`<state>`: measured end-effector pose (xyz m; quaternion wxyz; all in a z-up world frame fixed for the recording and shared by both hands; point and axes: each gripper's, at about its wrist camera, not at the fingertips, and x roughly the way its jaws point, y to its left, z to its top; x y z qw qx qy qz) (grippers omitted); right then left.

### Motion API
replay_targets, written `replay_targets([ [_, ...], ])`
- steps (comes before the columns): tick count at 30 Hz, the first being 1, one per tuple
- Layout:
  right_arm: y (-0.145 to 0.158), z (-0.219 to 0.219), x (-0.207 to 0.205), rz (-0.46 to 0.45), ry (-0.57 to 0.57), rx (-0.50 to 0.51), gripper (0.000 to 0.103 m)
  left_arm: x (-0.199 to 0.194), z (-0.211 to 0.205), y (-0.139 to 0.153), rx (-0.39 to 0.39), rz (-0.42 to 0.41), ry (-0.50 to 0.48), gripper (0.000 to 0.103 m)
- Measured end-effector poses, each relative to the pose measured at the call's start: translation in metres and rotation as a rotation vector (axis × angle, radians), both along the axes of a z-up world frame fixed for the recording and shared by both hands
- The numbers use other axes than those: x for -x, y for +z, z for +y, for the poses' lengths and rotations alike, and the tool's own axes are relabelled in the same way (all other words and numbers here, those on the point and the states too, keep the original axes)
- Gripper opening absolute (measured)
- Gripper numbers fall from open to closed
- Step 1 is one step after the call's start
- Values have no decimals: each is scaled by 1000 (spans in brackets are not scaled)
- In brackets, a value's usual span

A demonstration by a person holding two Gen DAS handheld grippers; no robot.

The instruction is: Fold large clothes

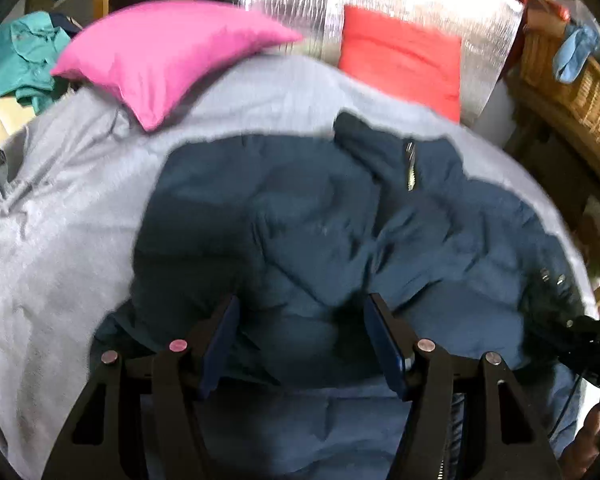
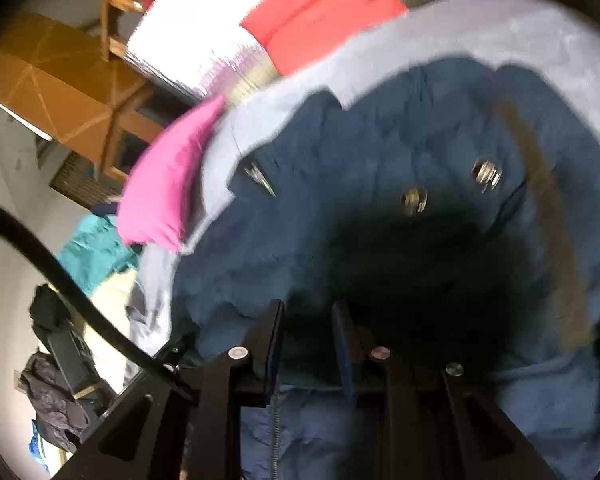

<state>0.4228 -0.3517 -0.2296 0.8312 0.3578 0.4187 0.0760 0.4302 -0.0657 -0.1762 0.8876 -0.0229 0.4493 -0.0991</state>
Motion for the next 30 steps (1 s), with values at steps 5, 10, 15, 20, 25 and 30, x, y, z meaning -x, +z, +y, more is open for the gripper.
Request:
replay_targets([
  [5, -11, 0, -7, 50, 9, -1, 27, 0, -6, -2, -47, -2, -15, 66],
  [10, 1, -13, 6, 37, -9, -15, 27, 3, 2, 9, -11, -11, -3, 66],
  [15, 22, -40, 32, 0, -66, 88, 28, 11, 5, 21, -70, -94, 16, 66],
  [20, 20, -63, 40, 27, -122, 85, 28, 12, 12, 25, -113, -138, 39, 66],
  [25, -6, -69, 26, 135, -112, 73, 27, 12, 15, 22, -135, -137, 47, 66],
  [30, 2, -68, 29, 127, -128, 76, 29, 14, 16, 25, -162, -157, 47, 66],
])
